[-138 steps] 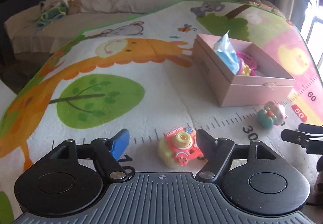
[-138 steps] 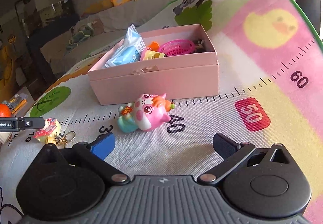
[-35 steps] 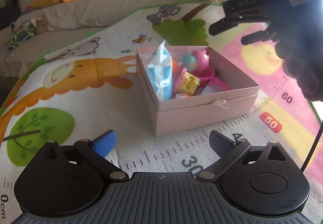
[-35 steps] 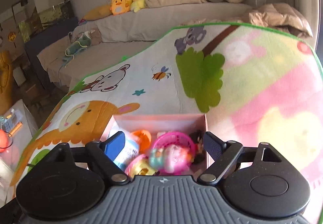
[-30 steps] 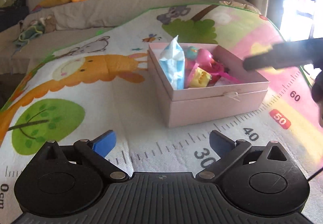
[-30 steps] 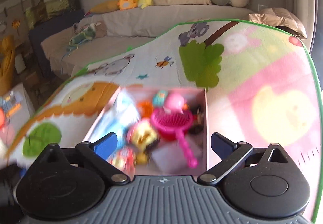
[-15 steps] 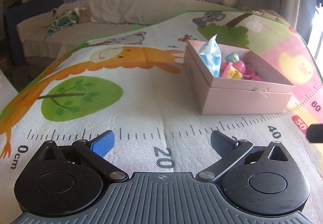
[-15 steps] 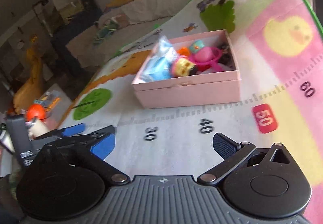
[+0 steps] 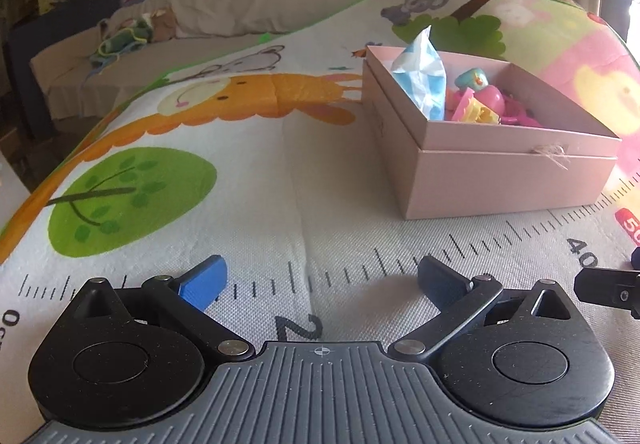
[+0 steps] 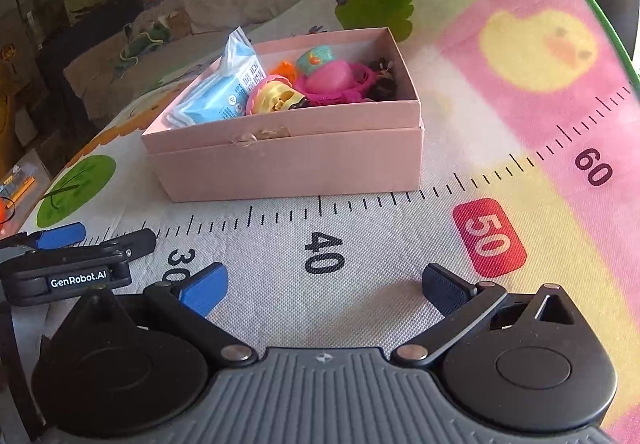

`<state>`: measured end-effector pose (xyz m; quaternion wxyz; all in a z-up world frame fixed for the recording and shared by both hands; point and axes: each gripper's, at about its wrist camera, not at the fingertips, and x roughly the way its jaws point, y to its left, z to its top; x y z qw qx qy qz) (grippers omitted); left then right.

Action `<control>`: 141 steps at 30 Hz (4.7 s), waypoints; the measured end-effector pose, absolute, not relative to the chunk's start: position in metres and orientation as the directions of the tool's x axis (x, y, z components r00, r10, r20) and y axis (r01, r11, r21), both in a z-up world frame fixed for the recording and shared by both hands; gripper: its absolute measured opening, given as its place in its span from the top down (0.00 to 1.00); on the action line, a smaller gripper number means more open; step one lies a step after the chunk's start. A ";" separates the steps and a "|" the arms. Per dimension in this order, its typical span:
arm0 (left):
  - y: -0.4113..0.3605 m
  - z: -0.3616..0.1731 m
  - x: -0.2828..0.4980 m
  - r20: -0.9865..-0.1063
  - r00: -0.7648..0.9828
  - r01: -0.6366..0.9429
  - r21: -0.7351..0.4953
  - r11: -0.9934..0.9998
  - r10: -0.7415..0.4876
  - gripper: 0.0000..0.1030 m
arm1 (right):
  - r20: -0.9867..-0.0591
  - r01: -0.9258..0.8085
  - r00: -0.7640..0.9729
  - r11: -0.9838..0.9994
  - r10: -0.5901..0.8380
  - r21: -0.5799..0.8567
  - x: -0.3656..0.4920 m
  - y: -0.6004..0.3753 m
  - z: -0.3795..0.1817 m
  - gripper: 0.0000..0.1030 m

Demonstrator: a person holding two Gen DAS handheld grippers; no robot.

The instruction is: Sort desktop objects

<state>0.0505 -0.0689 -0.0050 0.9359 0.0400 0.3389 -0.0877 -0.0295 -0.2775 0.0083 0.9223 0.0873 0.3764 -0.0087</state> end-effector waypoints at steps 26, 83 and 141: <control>-0.068 -0.005 0.051 -0.641 0.754 0.192 0.012 0.981 -0.140 0.00 | -0.662 0.081 0.747 0.997 -0.060 0.001 -0.023 -0.256 -0.003 0.00; -0.068 -0.005 0.051 -0.641 0.754 0.192 0.011 0.981 -0.140 0.00 | -0.643 0.105 0.762 0.994 -0.077 0.005 -0.018 -0.255 -0.005 0.00; -0.068 -0.005 0.051 -0.642 0.754 0.192 0.011 0.981 -0.140 0.00 | -0.643 0.105 0.762 0.994 -0.077 0.005 -0.018 -0.255 -0.005 0.00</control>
